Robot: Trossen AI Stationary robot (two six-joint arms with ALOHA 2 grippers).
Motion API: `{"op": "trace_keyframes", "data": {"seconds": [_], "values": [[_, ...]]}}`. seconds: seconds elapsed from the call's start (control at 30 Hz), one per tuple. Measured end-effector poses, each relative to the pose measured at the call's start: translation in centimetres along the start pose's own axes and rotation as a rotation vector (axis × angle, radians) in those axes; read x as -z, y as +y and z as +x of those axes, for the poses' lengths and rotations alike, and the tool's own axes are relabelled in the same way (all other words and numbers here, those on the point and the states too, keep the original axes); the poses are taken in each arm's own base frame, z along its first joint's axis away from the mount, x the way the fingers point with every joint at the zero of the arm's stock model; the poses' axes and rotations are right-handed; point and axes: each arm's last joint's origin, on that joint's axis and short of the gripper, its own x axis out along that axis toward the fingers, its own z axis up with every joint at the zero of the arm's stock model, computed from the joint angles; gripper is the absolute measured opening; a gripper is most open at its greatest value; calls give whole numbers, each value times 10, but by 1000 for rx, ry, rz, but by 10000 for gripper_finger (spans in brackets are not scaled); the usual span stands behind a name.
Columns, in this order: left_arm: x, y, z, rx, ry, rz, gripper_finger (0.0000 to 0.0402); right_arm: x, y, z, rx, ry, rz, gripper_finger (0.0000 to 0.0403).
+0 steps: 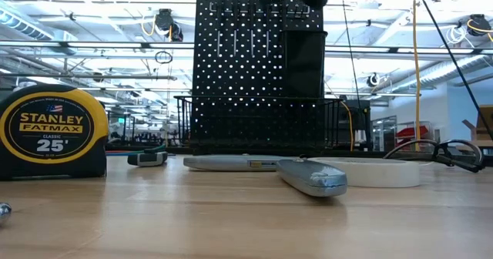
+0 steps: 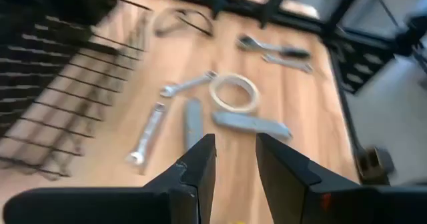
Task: Hang tools onto peg board
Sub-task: Put the silver utility knife into the pegboard basket
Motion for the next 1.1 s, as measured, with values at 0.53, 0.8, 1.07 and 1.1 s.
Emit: {"op": "trace_keyframes", "data": {"seconds": [0.53,0.8,1.07,1.1], "values": [[21,-12,20,7,130,115,112,48,22,61,37,207,-226,224],[20,-13,21,17,123,113,112,62,-3,103,50,333,-402,224],[18,-14,21,28,108,103,112,65,-27,130,80,367,-458,224],[18,-15,21,31,110,103,112,66,-29,133,81,374,-467,224]]}}
